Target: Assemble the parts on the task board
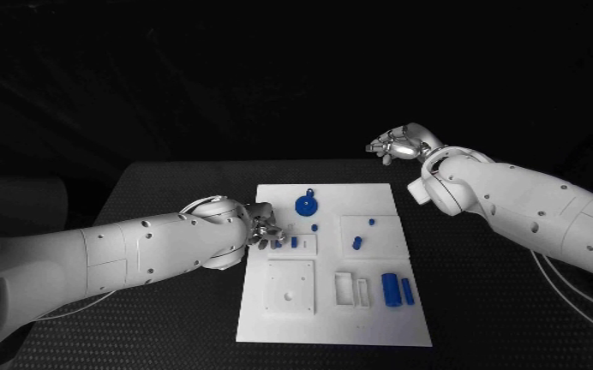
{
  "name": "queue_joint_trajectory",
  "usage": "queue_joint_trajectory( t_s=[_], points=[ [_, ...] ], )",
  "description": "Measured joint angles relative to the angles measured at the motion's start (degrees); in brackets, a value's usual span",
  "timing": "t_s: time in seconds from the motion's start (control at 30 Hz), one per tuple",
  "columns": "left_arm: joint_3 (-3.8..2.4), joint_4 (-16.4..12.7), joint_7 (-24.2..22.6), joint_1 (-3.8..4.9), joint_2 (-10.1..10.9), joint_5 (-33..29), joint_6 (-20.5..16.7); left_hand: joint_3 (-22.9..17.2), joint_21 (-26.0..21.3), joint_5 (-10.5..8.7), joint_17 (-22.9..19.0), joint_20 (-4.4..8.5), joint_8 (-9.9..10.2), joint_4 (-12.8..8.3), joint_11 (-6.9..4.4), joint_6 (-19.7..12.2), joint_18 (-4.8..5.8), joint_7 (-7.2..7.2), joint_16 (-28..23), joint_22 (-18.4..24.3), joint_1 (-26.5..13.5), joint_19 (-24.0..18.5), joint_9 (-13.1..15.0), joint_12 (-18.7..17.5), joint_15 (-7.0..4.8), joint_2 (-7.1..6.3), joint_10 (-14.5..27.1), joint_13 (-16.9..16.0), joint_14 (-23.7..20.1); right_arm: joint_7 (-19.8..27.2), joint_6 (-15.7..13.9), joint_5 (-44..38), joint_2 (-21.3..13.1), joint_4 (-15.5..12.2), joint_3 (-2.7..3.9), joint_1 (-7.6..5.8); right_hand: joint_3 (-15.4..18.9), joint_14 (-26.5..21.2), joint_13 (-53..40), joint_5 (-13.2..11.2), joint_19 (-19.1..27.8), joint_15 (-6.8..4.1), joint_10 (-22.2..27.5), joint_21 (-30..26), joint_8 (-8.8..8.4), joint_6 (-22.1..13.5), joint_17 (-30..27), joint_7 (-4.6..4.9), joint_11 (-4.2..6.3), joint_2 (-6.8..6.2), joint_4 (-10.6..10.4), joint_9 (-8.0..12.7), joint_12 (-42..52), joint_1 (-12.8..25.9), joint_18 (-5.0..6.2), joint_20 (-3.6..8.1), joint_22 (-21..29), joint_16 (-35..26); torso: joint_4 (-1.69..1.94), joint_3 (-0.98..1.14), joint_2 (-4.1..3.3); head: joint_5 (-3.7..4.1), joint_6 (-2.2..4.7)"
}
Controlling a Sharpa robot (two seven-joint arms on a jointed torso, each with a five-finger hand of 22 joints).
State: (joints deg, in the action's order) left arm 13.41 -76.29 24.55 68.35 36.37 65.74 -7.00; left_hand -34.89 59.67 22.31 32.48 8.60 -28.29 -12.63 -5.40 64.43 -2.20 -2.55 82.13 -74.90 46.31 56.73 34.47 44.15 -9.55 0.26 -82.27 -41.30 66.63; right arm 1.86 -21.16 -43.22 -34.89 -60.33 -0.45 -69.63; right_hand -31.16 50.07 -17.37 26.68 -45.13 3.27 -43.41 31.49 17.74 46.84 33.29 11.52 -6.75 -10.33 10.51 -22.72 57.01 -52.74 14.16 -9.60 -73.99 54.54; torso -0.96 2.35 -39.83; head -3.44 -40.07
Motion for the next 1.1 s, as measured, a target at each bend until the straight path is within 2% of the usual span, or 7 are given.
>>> queue_joint_trajectory(
  t_s=[0.17,0.37,0.5,0.8,0.87,1.0,1.1],
  points=[
    [0.12,0.05,0.09,-0.17,0.3,-0.01,0.05,0.1,0.0,-8.65,-0.32,0.02,-0.14,4.22,-0.01,0.71,-0.01,1.97,-0.34,-0.04,-1.4,-0.43,-0.22,0.0,-1.42,-5.07,0.61,0.52,0.41,0.0,0.0,0.0,-0.03,0.0,0.0,0.0,0.0,0.0,0.05,0.0,0.0,0.0,0.21,0.0,0.0,0.0,0.0,0.0,-0.21,0.0,0.0,0.0,0.0,0.0,0.0,0.0,0.0,0.0,0.0,0.0,0.0,0.12,0.0],
    [0.14,0.04,0.23,-0.29,0.67,-0.31,-0.37,-1.32,-1.36,-14.09,-0.78,-0.68,-0.62,9.16,1.13,-2.58,0.0,1.57,-1.34,-0.04,-1.72,-1.76,-1.02,-0.01,-0.87,-11.22,4.02,0.84,-1.6,0.0,0.0,0.0,-0.07,-0.04,0.0,0.01,0.0,0.0,0.05,0.2,0.0,0.0,0.21,0.0,0.0,-0.17,0.0,0.17,-0.2,0.0,0.0,0.05,0.0,0.0,0.0,0.0,0.0,0.0,0.01,0.0,0.0,0.18,0.07],
    [0.08,-0.06,0.23,-0.3,0.9,-0.74,-0.58,-1.92,-1.45,-15.76,-0.95,-0.61,-1.0,11.46,1.4,-3.92,0.0,1.81,-1.34,-0.04,-1.27,-2.08,-1.09,-0.01,-0.46,-13.07,4.94,0.84,-2.37,0.0,0.0,0.0,-0.09,-0.04,0.0,0.02,0.0,0.0,0.11,0.19,0.0,0.0,0.21,0.0,0.0,-0.17,0.01,0.17,-0.2,0.0,0.0,0.05,0.0,0.0,0.0,0.0,0.0,0.0,0.01,0.0,0.0,0.29,0.1],
    [-0.39,-0.76,0.02,-0.37,2.55,-1.69,-2.05,-1.87,-1.61,-15.84,-1.15,-0.61,-2.05,13.08,1.39,-6.48,0.0,0.16,-1.34,-0.03,-0.65,-2.07,-1.86,0.22,-0.35,-13.82,5.37,0.86,-2.47,-0.01,-0.01,0.0,-0.27,-0.14,0.0,0.1,0.0,0.0,0.16,0.18,0.0,0.0,0.21,0.0,0.0,-0.17,-0.04,0.17,-0.2,0.0,0.0,0.05,0.0,0.0,0.0,0.0,-0.04,0.0,0.01,-0.04,0.0,0.41,0.14],
    [-1.44,-0.57,-0.37,-0.68,3.02,-3.41,-2.95,-2.03,-2.38,-16.16,-1.72,-0.8,-1.67,13.86,1.94,-9.16,0.0,-0.59,-2.33,-0.03,-0.26,-3.04,-2.17,-0.3,0.22,-14.61,7.26,1.38,-3.5,-0.01,-0.01,0.0,-0.33,-0.14,0.0,0.14,0.0,0.0,0.16,0.18,0.0,0.0,0.21,0.0,0.0,-0.16,-0.05,0.17,-0.2,0.0,0.0,0.05,0.0,0.0,0.0,0.0,-0.04,0.0,0.02,-0.04,0.0,0.42,0.19],
    [-3.7,-0.33,-2.62,-0.54,3.54,-9.67,-5.79,-1.94,-6.85,-16.5,-4.79,-2.26,0.36,14.21,5.59,-17.55,0.0,-4.07,-7.68,0.78,1.09,-8.25,-3.15,-6.39,3.75,-16.01,16.55,4.79,-9.24,-0.01,-0.02,0.0,-0.41,-0.25,0.0,0.27,0.0,0.0,0.16,0.18,0.0,0.0,0.21,0.0,0.0,-0.16,-0.04,0.16,-0.2,0.0,0.0,0.05,0.0,0.0,0.0,0.0,-0.04,0.0,0.04,0.0,0.03,0.58,0.37],
    [-4.84,-0.37,-4.86,-0.46,3.95,-14.55,-7.58,-0.9,-9.28,-17.0,-6.37,-3.08,0.37,14.49,7.58,-20.73,0.01,-5.97,-9.95,1.37,1.74,-10.72,-3.8,-9.25,5.97,-16.67,20.28,7.48,-11.47,-0.01,-0.02,0.0,-0.5,-0.3,0.0,0.34,0.0,0.0,0.16,0.18,0.0,0.0,0.2,0.0,0.0,-0.16,-0.04,0.16,-0.2,0.0,0.0,0.05,0.0,0.0,0.0,0.0,-0.04,0.0,0.03,0.0,0.03,0.68,0.49]
  ],
)
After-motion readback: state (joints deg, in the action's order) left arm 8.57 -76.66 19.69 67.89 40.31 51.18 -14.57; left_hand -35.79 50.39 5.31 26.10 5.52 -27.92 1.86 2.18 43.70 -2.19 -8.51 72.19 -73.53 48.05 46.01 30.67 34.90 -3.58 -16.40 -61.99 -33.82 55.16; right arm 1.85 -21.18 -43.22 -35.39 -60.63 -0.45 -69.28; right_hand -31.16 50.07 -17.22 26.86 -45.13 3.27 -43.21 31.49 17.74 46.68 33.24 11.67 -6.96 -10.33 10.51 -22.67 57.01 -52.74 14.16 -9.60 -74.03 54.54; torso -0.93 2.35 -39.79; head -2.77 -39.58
